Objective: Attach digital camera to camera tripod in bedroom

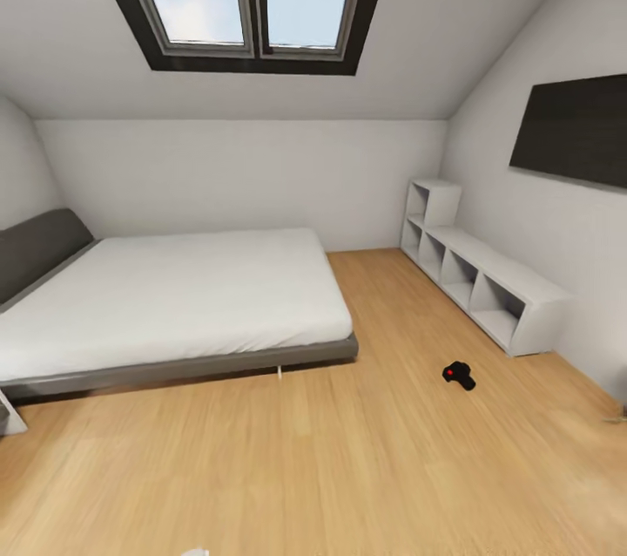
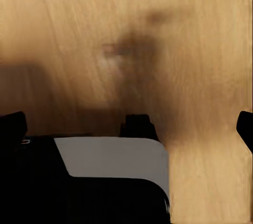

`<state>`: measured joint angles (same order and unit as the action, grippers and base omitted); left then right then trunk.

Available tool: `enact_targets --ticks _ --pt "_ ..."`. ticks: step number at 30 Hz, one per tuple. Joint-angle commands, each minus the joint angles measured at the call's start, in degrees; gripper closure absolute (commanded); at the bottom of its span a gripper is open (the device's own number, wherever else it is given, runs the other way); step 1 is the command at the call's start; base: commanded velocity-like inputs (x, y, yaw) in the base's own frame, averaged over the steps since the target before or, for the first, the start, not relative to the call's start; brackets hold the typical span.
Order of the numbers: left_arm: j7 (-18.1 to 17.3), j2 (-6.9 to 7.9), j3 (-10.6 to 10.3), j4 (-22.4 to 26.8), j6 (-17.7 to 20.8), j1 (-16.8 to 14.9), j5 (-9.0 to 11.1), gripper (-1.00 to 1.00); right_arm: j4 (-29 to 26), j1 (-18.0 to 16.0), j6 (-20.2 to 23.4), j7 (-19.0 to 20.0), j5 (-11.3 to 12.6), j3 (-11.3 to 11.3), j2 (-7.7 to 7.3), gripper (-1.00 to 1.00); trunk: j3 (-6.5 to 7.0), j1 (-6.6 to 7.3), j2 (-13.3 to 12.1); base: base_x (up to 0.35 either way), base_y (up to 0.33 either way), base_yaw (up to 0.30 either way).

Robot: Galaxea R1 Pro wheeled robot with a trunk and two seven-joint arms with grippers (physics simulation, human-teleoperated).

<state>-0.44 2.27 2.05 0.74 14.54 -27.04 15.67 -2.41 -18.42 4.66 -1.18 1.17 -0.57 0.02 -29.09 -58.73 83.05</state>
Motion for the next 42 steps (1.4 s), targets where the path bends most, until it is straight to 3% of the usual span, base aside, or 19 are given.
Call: enact_targets --ticks 1,5,6,8,9,10,16,17,18,23,24,25,28,32,36,37,39,42 --pt "0.0 -0.07 0.3 0.1 1.2 -1.2 1.0 -1.0 -0.3 -2.0 2.6 -0.5 0.3 -0.1 -0.02 -1.0 -0.14 0.01 0.0 0.0 0.0 -0.228" --pt "0.1 -0.44 0.7 0.1 4.5 -5.9 6.7 -1.0 -3.6 -10.6 13.2 -2.9 0.7 -0.1 0.19 -1.0 -0.41 0.01 0.0 0.0 0.0 -0.223" --pt "0.1 -0.44 0.7 0.1 4.5 -5.9 6.7 -1.0 -3.6 -10.6 13.2 -2.9 0.7 -0.1 0.19 -1.0 -0.48 0.01 0.0 0.0 0.0 -0.22" --pt "0.1 -0.67 0.7 0.2 5.2 -7.3 9.1 -1.0 -5.6 -13.5 18.2 -3.5 0.8 -0.1 0.39 -1.0 -0.62 0.01 0.0 0.0 0.0 -0.219" --pt "-0.1 -0.84 0.8 0.2 5.4 -8.1 10.7 -1.0 -8.1 -15.6 23.0 -3.9 0.9 0.0 0.54 -1.0 -0.69 0.01 0.0 0.0 0.0 -0.218" --pt "-0.1 -0.84 0.8 0.2 5.4 -8.1 10.7 -1.0 -8.1 -15.6 23.0 -3.9 0.9 0.0 0.54 -1.0 -0.75 0.01 0.0 0.0 0.0 -0.218" --pt "-0.4 -1.2 0.7 0.7 2.8 -9.0 12.9 -1.0 -20.0 -18.4 33.7 -4.4 1.1 0.1 0.77 -1.0 -1.17 0.01 0.0 0.0 0.0 -0.216" --pt "-0.4 -1.2 0.7 0.7 2.8 -9.0 12.9 -1.0 -20.0 -18.4 33.7 -4.4 1.1 0.1 0.77 -1.0 -1.24 0.01 0.0 0.0 0.0 -0.216" --pt "-0.4 -1.56 0.7 1.4 2.1 -9.1 13.1 -1.0 -24.4 -18.7 36.9 -4.5 1.1 0.2 0.83 -1.0 -1.31 0.01 0.0 0.0 0.0 -0.216" --pt "-0.1 -2.92 0.7 3.7 1.2 -9.1 13.4 -1.0 -35.3 -18.9 45.2 -4.5 1.1 0.4 1.06 -1.0 -1.66 0.01 0.0 0.0 0.0 -0.216" --pt "-0.1 -2.92 0.7 3.7 1.2 -9.1 13.4 -1.0 -35.3 -18.9 45.2 -4.5 1.1 0.4 1.06 -1.0 -1.73 0.01 0.0 0.0 0.0 -0.215" --pt "0.0 -3.22 0.7 4.8 1.0 -8.9 13.5 -1.0 -39.7 -18.8 48.4 -4.5 1.1 0.5 1.13 -1.0 -1.8 0.01 0.0 0.0 0.0 -0.215" --pt "0.1 -3.48 0.7 7.4 0.8 -8.3 13.5 -1.0 -46.4 -18.7 53.0 -4.5 1.1 0.5 1.15 -1.0 -2.01 0.01 0.0 0.0 0.0 -0.215" --pt "0.2 -3.59 0.7 12.5 0.9 -6.4 13.5 -1.0 -51.9 -18.6 55.3 -4.5 1.1 0.5 1.13 -1.0 -2.29 0.01 0.0 0.0 0.0 -0.215" --pt "0.9 -3.46 0.7 27.4 3.4 -0.2 13.5 -1.0 -56.0 -18.5 55.3 -4.5 1.1 0.5 1.14 -1.0 -2.57 0.01 0.0 0.0 0.0 -0.215" --pt "1.8 -3.28 0.8 37.9 6.4 4.6 13.4 -1.0 -57.1 -18.5 55.3 -4.5 1.1 0.7 1.21 -1.0 -2.64 0.01 0.0 0.0 0.0 -0.215" --pt "3.0 -3.09 0.9 47.6 9.4 9.6 13.4 -1.0 -57.8 -18.5 55.3 -4.5 1.1 0.9 1.31 -1.0 -2.78 0.01 0.0 0.0 0.0 -0.215" --pt "4.3 -2.95 1.1 56.3 12.1 14.3 13.3 -1.0 -58.7 -18.5 55.3 -4.5 1.0 1.6 1.46 -1.0 -2.99 0.01 0.0 0.0 0.0 -0.215"
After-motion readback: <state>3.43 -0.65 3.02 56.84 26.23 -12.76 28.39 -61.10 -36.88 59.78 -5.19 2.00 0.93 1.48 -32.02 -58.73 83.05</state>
